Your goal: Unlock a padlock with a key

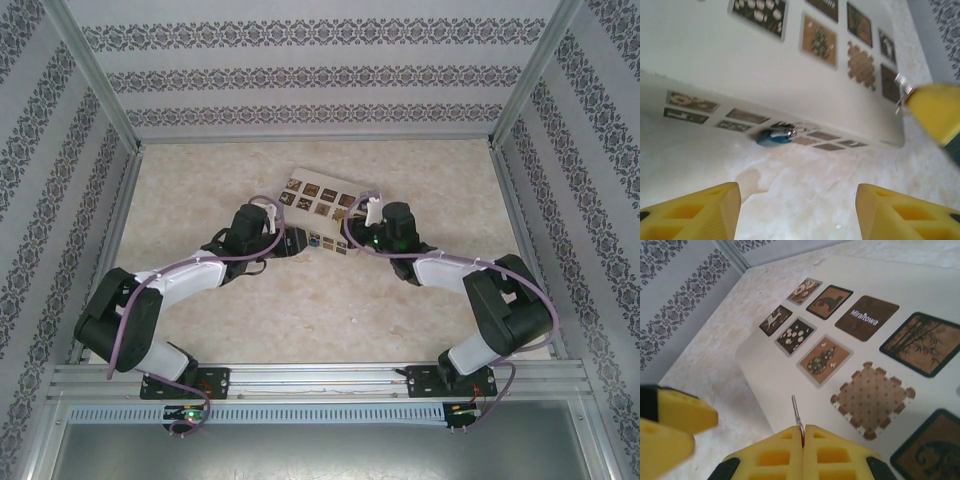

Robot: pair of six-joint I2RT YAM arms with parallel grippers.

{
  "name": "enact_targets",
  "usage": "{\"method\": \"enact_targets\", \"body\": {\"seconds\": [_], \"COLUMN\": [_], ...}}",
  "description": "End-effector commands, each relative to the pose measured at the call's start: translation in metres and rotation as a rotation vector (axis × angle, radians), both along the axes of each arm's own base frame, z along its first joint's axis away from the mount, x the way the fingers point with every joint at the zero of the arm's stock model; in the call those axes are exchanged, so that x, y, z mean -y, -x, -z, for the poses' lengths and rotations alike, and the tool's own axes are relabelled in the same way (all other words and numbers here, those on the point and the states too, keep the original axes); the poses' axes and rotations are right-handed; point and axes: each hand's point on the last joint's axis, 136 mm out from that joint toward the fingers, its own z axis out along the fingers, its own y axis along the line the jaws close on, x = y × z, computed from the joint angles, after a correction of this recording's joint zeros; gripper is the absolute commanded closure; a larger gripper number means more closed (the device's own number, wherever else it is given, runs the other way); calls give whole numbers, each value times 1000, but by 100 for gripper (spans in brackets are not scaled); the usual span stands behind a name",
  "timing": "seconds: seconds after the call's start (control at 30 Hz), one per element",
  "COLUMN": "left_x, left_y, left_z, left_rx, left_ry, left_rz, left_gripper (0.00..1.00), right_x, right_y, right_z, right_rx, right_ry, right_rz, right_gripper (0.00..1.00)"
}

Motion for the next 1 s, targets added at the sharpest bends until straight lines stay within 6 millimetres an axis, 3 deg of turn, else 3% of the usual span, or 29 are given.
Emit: {"method": "enact_targets", "body": {"seconds": [0.0, 0.23, 0.57, 0.77, 0.97], "left_x": [6, 20, 23, 19, 15], "left_y": [-9, -14, -14, -14, -15], "left_z": [2, 19, 20, 31, 43], "left_rx": [79, 62, 94, 78, 74], "left_ry": [8, 73, 91, 98, 88], "left_rz": [51, 78, 106, 110, 117], "left_gripper": [38, 39, 39, 40, 42], "right_x": [0, 2, -11, -12, -14], "right_y": [-1, -6, 42, 52, 43], "right_z": [15, 39, 84, 88, 71], "right_rx": [-110, -201, -341, -347, -306], "right_ry": [3, 54, 28, 33, 39], "right_rz": [-24, -42, -73, -53, -64], "right_gripper": [100, 100, 100, 100, 100]}}
